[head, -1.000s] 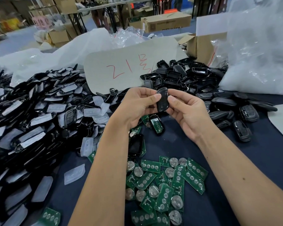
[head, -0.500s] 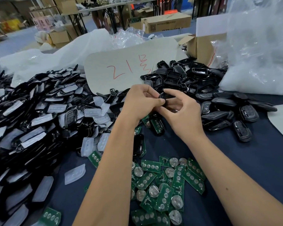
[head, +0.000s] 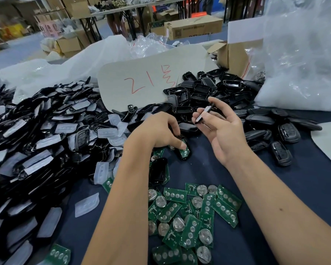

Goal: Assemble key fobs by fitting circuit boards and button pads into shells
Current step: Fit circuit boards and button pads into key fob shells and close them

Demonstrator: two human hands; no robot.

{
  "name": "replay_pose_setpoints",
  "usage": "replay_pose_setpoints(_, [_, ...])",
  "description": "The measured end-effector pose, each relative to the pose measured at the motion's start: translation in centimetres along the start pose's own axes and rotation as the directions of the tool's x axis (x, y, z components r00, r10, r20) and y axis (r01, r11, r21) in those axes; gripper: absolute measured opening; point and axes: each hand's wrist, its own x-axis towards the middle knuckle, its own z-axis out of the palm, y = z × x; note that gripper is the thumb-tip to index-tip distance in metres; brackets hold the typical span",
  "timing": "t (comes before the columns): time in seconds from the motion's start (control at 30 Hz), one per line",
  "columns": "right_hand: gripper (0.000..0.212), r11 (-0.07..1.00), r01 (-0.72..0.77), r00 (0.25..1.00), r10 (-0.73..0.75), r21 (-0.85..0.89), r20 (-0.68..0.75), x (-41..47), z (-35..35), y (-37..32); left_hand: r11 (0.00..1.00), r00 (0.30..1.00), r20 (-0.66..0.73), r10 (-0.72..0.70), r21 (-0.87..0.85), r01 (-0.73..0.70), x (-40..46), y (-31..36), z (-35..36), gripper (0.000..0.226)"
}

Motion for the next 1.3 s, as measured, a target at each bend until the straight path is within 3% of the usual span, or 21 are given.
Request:
replay_pose_setpoints(0.13, [0.041,0.997,-0.022,0.999,0.020,0.074,0.027,0.0,-0.2,-0.2,0.983,1.000,-0.014,0.023,-0.182,-0.025,0.2,-0.8,0.0,0.034])
replay_pose_setpoints(0.3, [0.038,0.991,-0.085,0.992,0.075,0.099,0.096,0.0,-0.3,-0.5,0.843,0.995,-0.089,-0.035,-0.538,-0.018,0.4,-1.6,0.0,0.024])
replay_pose_setpoints(0.43, [0.037,0.995,-0.095,0.979,0.093,0.002,0.180,-0.1,0.0,-0.5,0.559,0.995,-0.080,-0.063,-0.828,-0.031,0.1,-1.3,0.7,0.010])
replay_pose_setpoints(0.5, [0.039,0.994,-0.088,0.971,0.098,-0.057,0.219,-0.3,0.1,-0.3,0.502,0.994,-0.075,-0.077,-0.864,-0.026,0.1,-1.3,1.1,0.008])
replay_pose_setpoints(0.73, [0.039,0.986,-0.056,0.965,0.094,-0.155,0.247,-0.4,0.3,0.1,0.484,0.989,-0.096,-0.115,-0.875,-0.029,0.3,-1.4,1.5,0.006])
replay_pose_setpoints(1.03, [0.037,0.983,-0.001,0.981,0.037,-0.184,0.191,-0.3,0.3,0.6,0.432,0.993,-0.092,-0.078,-0.901,-0.050,0.0,-1.7,1.0,0.019])
replay_pose_setpoints(1.17, [0.039,0.970,0.058,0.989,-0.024,-0.234,0.146,-0.3,0.4,0.9,0.537,0.990,-0.128,-0.066,-0.841,-0.073,0.1,-2.0,1.2,0.019])
replay_pose_setpoints(1.3, [0.040,0.952,0.080,0.994,-0.053,-0.295,0.100,-0.3,0.4,1.2,0.569,0.984,-0.178,-0.014,-0.810,-0.138,0.2,-1.7,1.7,0.009])
